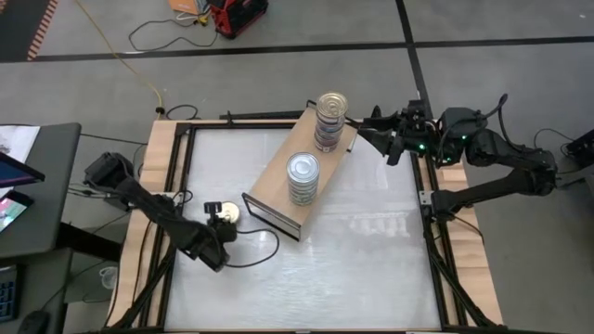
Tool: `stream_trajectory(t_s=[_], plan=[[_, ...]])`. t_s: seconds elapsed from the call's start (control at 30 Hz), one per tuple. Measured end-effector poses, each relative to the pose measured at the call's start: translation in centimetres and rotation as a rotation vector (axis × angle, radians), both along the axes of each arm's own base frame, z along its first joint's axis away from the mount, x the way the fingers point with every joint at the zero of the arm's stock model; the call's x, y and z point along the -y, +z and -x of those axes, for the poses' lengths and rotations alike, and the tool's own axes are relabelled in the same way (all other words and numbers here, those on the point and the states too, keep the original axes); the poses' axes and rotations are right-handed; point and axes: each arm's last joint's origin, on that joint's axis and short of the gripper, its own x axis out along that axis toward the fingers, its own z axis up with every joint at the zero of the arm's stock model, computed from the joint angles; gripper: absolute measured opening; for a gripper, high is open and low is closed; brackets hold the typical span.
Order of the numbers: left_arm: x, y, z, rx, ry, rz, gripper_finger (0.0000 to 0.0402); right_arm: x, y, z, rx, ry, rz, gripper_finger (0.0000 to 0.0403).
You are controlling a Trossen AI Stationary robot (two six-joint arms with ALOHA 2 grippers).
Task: Stack canned seafood by type on shelf
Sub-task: Stack the blue tuna can on top of the other blue tuna can
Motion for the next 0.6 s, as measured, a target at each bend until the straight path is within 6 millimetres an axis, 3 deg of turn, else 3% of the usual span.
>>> stream_trajectory(t_s=[0.27, 0.6], plan=[[2.1, 0.0, -0.9, 0.003, 0.001, -0.008, 0.0003, 0.0, 0.0, 0.0, 0.0, 0.0, 0.0, 0.0311], [3.0, 0.5, -1.4, 0.04, 0.082, 0.059, 0.0002, -0.2, 0.0, 0.0, 0.0, 0.012, 0.001, 0.0311]])
